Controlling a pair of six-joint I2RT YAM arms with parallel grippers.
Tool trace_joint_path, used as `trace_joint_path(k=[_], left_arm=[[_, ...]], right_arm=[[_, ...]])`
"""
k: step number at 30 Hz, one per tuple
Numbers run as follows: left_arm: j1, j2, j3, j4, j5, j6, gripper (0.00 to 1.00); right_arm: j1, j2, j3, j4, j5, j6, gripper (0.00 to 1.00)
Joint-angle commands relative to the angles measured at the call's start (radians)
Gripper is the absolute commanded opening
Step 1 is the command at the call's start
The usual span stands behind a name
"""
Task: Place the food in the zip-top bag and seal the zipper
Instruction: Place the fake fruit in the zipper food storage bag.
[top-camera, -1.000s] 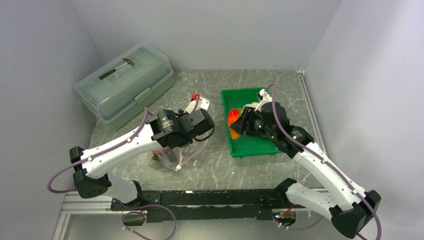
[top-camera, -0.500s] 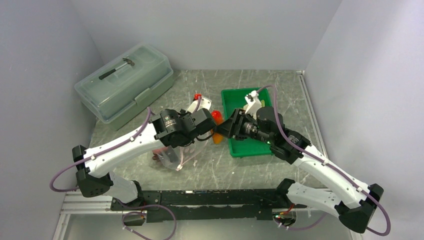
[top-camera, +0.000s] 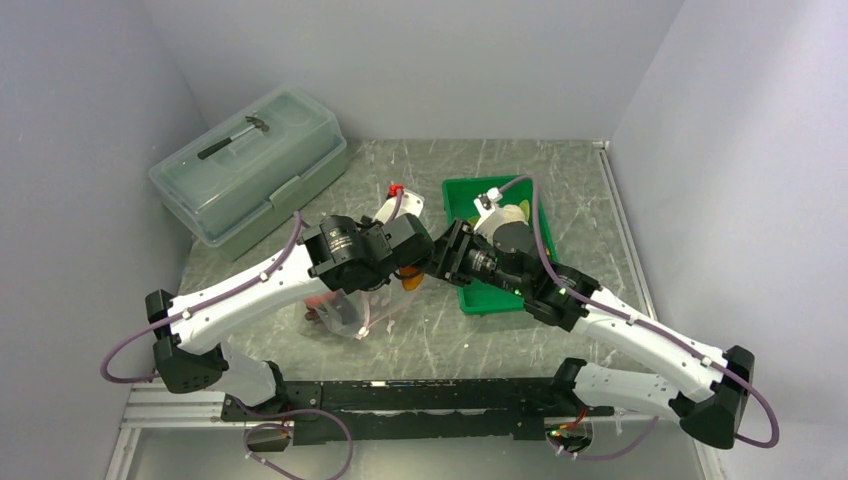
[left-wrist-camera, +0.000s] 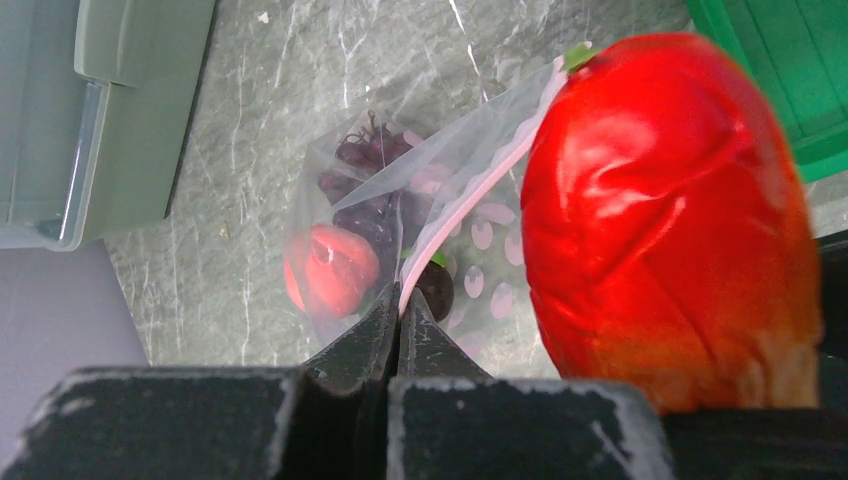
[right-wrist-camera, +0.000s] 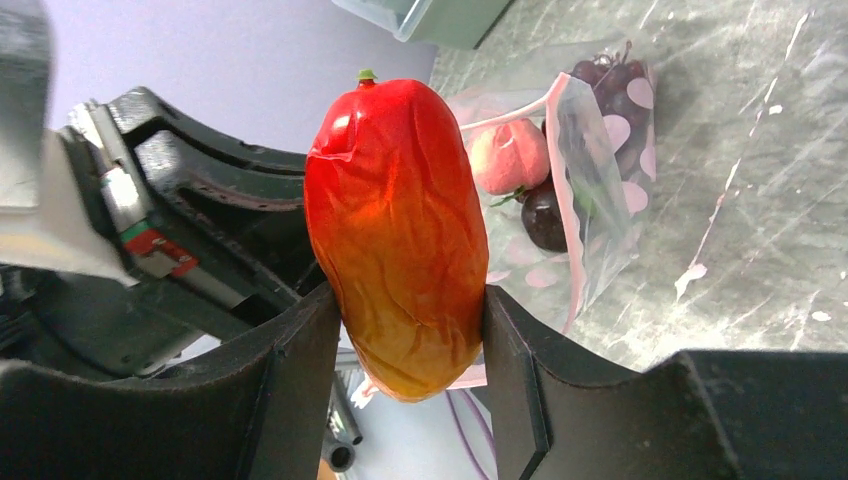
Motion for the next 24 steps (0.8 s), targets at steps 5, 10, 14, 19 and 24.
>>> trace_joint_path(k=[5,10,14,19,24], left_arm=[[-0.004,-0.003,0.051,-0.005,-0.012,-0.033,0.00],[-0.004,-0.007,0.047,-0.001,-0.012,-0.032,0.00],[-0.004,-0.009,0.044,-0.002,-0.013,-0.033,0.00],[-0.004,-0.018,0.042,0.003,-0.012,-0.032,0.00],[-0.004,-0.031,0.038,0.010,-0.006,-0.032,0.00]], right_arm=[[0.049,0.035,-0.023,0.092,0.100,0.097,0.36],[0.079,0.083,-0.028,0.107,0.110,0.129,0.36],[0.095,0.103,-0.039,0.117,0.124,0.143,0.36],[0.103,0.121,-0.035,0.098,0.152,0.143,0.37],[0.104,0.142,-0.021,0.053,0.196,0.142,0.38]])
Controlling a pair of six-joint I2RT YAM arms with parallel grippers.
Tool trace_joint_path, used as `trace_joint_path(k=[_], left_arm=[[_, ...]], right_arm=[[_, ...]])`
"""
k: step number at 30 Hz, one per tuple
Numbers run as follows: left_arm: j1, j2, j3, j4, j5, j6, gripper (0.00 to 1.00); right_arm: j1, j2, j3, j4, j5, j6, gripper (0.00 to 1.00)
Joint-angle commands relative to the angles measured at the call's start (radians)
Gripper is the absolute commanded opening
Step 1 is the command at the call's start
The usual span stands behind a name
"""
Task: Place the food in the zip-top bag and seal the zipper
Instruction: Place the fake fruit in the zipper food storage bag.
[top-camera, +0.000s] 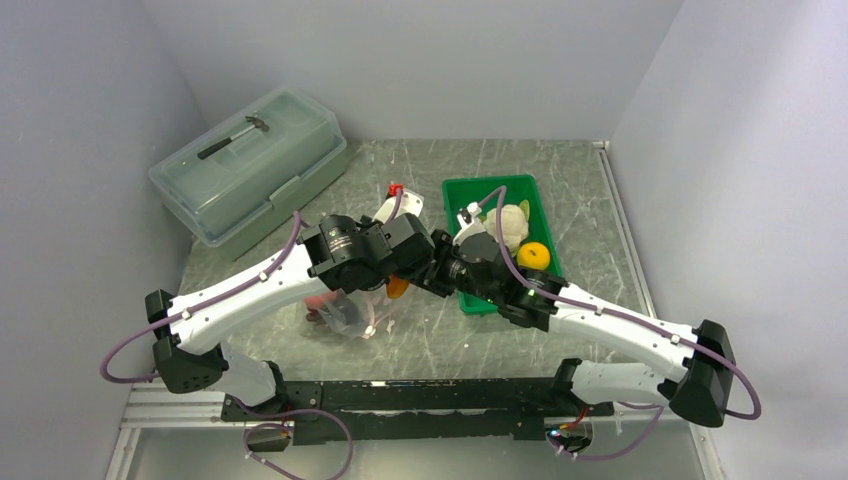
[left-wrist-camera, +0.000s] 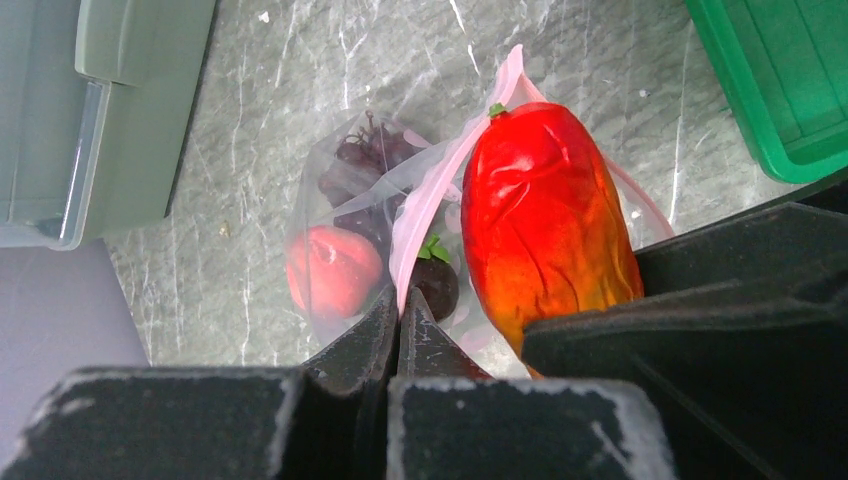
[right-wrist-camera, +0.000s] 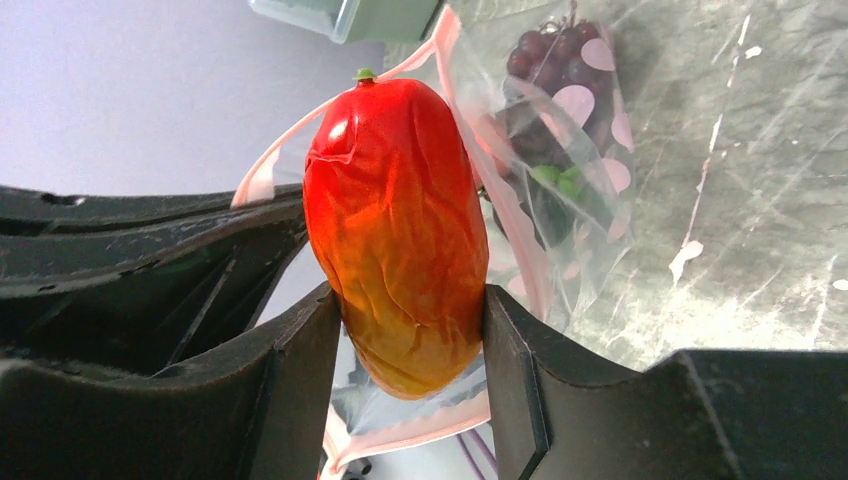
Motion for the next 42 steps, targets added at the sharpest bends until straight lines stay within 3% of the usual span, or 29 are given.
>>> trace_joint_path(k=[1,7,23,33,42], left_arm=[[-0.004,-0.033,0.029,0.016,-0.005,-0.027,0.00],[-0.004,-0.039,0.025,0.015,-0.005,-0.024,0.01],[-0.004,-0.041,0.027,0.012,-0.001,-0.021,0.01],[-0.004,-0.045,0.014,0.009,-0.002,-0.023,0.01],[-0.004,-0.059,0.007,0.007,-0.007,-0.029,0.01]], right_arm=[[0.006,0.019,0.023,-0.014,0.058,0.007,0.39],[0.014,0.038,0.036,-0.046,0.073,-0.006,0.42],[0.022,0.073,0.124,-0.087,0.117,-0.075,0.71],[0.022,0.032,0.117,-0.083,0.122,-0.111,0.73],[0.022,-0.102,0.120,-0.232,0.194,-0.212,0.72]])
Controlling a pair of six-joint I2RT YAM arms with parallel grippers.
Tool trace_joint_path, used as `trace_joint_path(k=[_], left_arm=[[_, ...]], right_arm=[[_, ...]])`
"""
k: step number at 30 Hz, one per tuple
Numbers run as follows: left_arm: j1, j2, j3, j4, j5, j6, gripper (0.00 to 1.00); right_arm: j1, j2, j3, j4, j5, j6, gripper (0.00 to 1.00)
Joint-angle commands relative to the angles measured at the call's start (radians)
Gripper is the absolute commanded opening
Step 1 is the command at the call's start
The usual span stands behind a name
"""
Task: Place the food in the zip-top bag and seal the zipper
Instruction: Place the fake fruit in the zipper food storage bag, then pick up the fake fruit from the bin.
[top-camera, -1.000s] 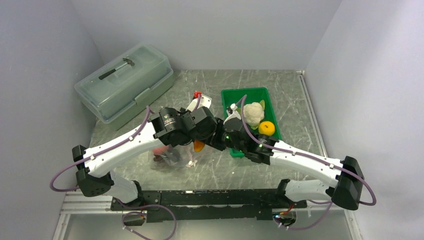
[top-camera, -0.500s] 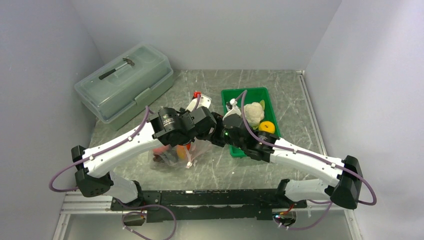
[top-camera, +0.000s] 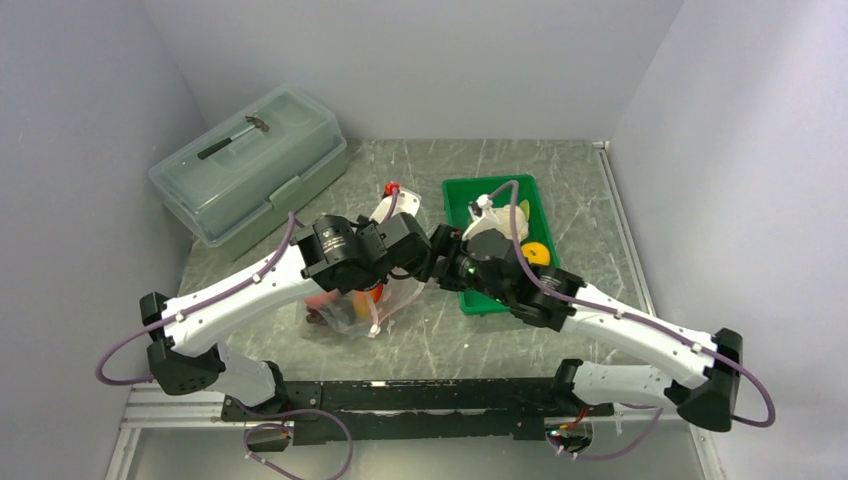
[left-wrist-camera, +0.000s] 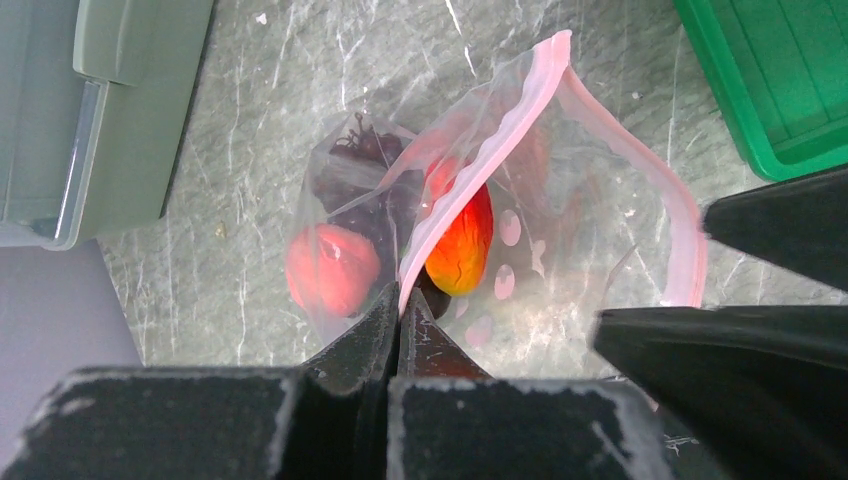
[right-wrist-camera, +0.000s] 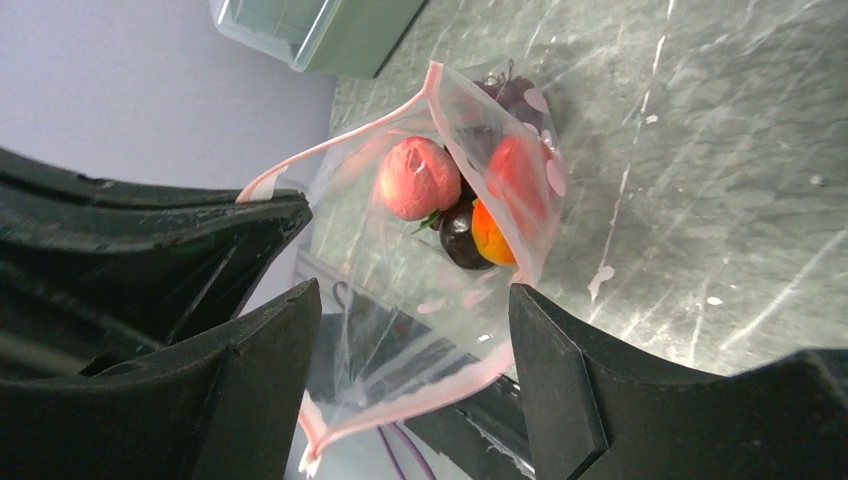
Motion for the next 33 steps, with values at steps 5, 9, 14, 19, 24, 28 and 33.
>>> trace_joint_path(k=[5,9,14,19,24,28,33], left_arm=[[-0.004,-0.037,0.004,0.011,-0.014,-0.027,0.01],[-0.004,-0.032,0.003,0.010,-0.010,-0.024,0.01],[-0.004,-0.031,0.004,0.015,-0.010,-0.023,0.01],[-0.004,-0.028,0.001,0.015,-0.010,-0.024,0.01],[-0.004,-0.032,-0.001,0.016,-0.007,-0.024,0.01],[-0.004,-0.041,-0.008,0.011,-0.011,-0.026,0.01],[-0.004,-0.046,-0.014,0.014,-0.011,-0.026,0.01]], right_arm=[[0.004,-0.184,0.007,-0.163,0.159,-0.103,0.72],[0.004,-0.240,0.025,-0.302,0.262,-0.124,0.72],[0.000,-0.249,0.060,-0.446,0.406,-0.162,0.77],[-0.029,-0.203,0.097,-0.579,0.492,-0.174,0.80],[-0.145,-0.164,0.071,-0.589,0.463,-0.236,0.81],[-0.291,-0.129,0.018,-0.546,0.332,-0.288,0.81],[-0.383,-0.071,-0.026,-0.514,0.322,-0.279,0.82]])
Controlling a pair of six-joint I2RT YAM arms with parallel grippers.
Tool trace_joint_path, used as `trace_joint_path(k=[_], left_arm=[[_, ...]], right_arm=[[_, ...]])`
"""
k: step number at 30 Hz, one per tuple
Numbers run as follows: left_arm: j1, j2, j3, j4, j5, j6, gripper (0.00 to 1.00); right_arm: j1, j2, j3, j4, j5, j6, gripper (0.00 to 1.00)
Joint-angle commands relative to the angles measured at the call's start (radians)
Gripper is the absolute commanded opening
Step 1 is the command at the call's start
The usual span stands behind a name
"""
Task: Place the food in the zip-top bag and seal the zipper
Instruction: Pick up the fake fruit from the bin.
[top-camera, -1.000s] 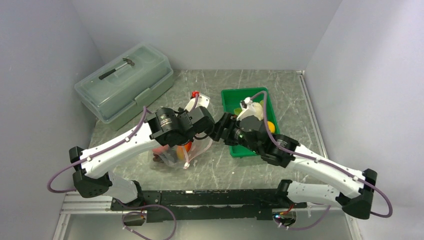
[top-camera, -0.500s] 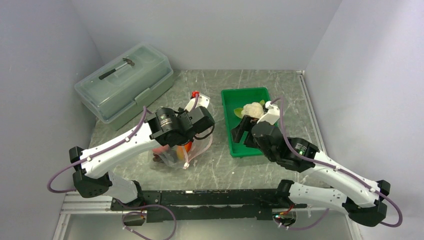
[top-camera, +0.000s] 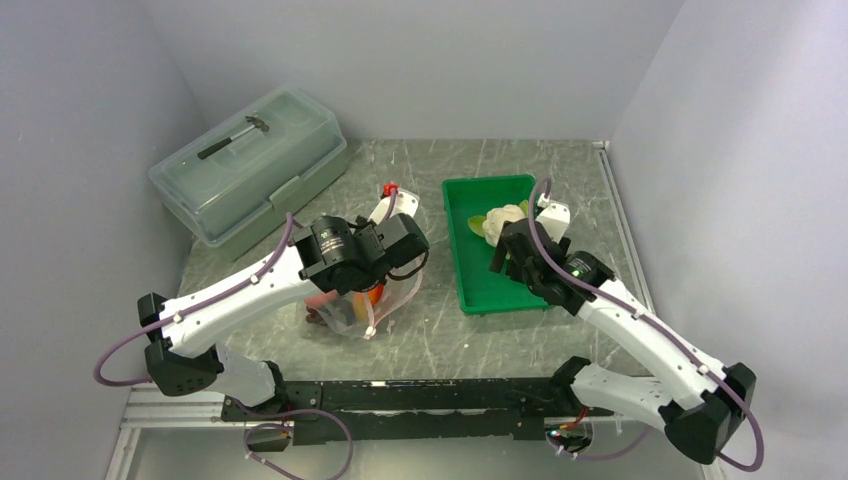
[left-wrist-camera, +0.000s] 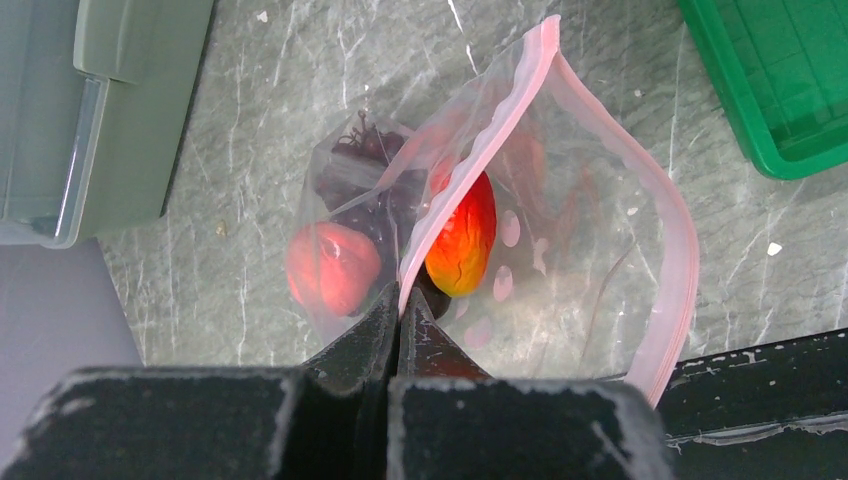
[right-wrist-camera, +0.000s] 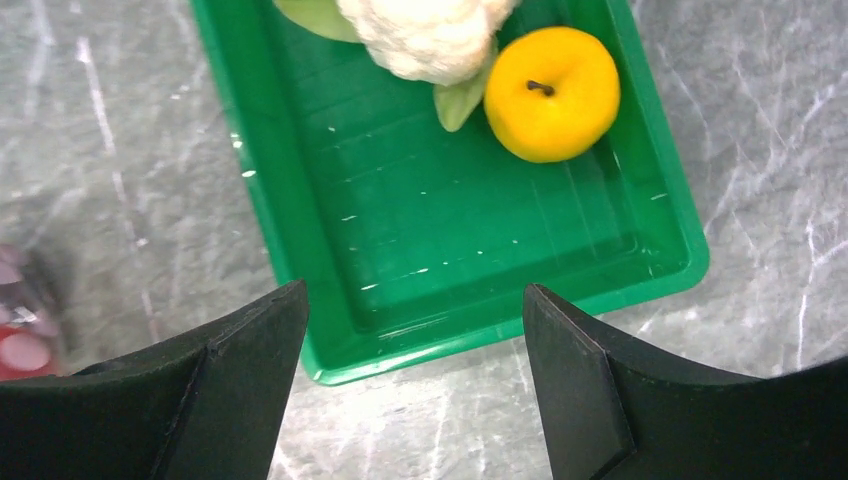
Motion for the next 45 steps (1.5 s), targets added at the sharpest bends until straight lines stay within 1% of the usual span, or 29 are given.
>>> trace_joint_path(k=[1,4,10,18,20,23,30,34,45], left_arm=[[-0.004,-0.033,-0.004,0.010,-0.011,-0.026,0.01],[-0.004,-0.033,-0.007,0.006,-0.010,-0.030,0.01],[-0.004,-0.047,-0.019,0.004,-0.015,-0.030,0.02],[-0.004,-0.044,-0.011,0.003,-0.017,-0.024,0.02],[-0.004,-0.042,-0.010,0.004,-0.015,-0.025,0.02],[-0.004,-0.042,-0.014,0.008,-0.013,-0.023,0.02],[-0.004,-0.045,-0.026,0.013,-0.014,-0.027,0.03],[-0.004,-0.050,-0.024,0.008,-0.023,-0.025,0.04],[-0.004,-0.056,-0.024,0.000,-0.029,-0.028,0.05]], right_arm=[[-0.071,0.047,-0.033,0.051,-0.043,-0.033,0.82],[-0.120,0.092,-0.056,0.082,-0.078,-0.041,0.82],[-0.191,0.147,-0.099,0.150,-0.092,-0.051,0.83],[-0.288,0.232,-0.096,0.207,-0.138,-0.028,0.86],[-0.308,0.242,-0.097,0.225,-0.146,-0.023,0.87],[-0.343,0.265,-0.095,0.246,-0.162,-0.023,0.92],[-0.414,0.326,-0.100,0.300,-0.220,-0.008,0.95],[-0.445,0.369,-0.080,0.299,-0.225,0.012,0.95],[-0.500,0.424,-0.052,0.322,-0.210,0.034,0.92]])
